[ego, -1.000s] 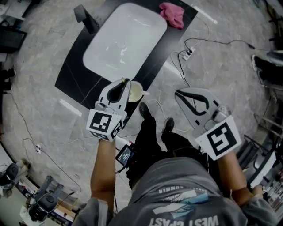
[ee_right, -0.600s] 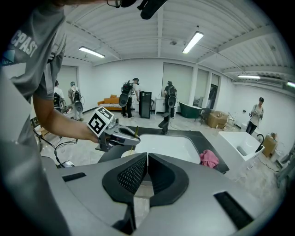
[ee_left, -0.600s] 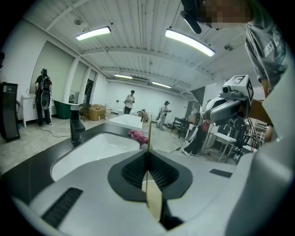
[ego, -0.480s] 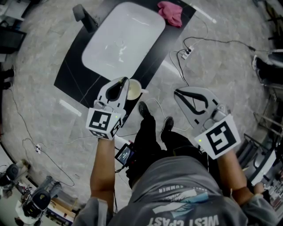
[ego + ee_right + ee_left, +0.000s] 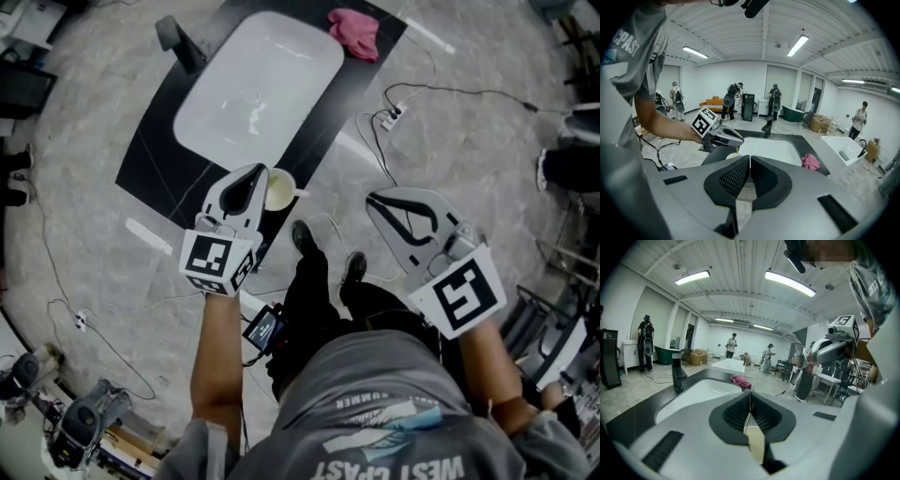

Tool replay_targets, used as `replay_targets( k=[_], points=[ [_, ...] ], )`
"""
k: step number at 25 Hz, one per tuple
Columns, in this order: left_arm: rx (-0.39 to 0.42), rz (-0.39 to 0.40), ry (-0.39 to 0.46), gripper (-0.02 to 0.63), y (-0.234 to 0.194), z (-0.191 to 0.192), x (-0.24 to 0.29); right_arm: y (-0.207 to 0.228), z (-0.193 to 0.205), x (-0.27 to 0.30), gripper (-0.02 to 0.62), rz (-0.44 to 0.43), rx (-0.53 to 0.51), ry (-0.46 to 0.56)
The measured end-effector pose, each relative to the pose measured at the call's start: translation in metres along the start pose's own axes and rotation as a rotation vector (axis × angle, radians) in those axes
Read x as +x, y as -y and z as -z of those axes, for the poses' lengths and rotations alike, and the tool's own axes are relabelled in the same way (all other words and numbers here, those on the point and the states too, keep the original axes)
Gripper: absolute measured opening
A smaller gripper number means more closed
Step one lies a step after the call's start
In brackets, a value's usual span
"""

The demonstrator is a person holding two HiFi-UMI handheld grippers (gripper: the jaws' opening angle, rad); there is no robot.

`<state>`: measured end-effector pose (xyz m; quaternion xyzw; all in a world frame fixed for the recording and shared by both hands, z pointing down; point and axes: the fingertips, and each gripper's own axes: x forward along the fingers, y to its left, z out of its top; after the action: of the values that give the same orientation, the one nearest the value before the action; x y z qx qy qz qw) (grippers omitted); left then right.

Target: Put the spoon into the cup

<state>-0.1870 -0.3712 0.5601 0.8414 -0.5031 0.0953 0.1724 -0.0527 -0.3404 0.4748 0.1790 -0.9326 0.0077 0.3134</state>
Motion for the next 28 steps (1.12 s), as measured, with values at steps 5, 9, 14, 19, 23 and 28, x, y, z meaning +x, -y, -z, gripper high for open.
replay_targets(
  k=[5, 9, 14, 19, 23, 28],
  points=[
    [0.009, -0.005, 0.004, 0.003, -0.001, -0.004, 0.0, -0.001, 0.001, -0.002, 0.032, 0.0, -0.001, -0.003],
    [0.017, -0.014, 0.011, 0.003, -0.002, -0.011, 0.001, 0.002, 0.0, -0.004, 0.032, 0.004, 0.001, 0.003],
    [0.035, -0.033, 0.024, 0.003, -0.001, -0.023, -0.003, 0.003, -0.004, -0.011, 0.032, 0.003, -0.015, 0.017],
    [0.049, -0.054, 0.033, 0.003, 0.001, -0.032, -0.01, 0.002, -0.006, -0.02, 0.032, 0.007, -0.025, 0.026],
    [0.064, -0.068, 0.046, 0.003, 0.005, -0.04, -0.019, -0.002, -0.007, -0.03, 0.032, 0.013, -0.037, 0.035],
    [0.087, -0.084, 0.072, 0.003, 0.012, -0.056, -0.034, -0.007, -0.016, -0.043, 0.032, 0.021, -0.059, 0.054]
  ],
)
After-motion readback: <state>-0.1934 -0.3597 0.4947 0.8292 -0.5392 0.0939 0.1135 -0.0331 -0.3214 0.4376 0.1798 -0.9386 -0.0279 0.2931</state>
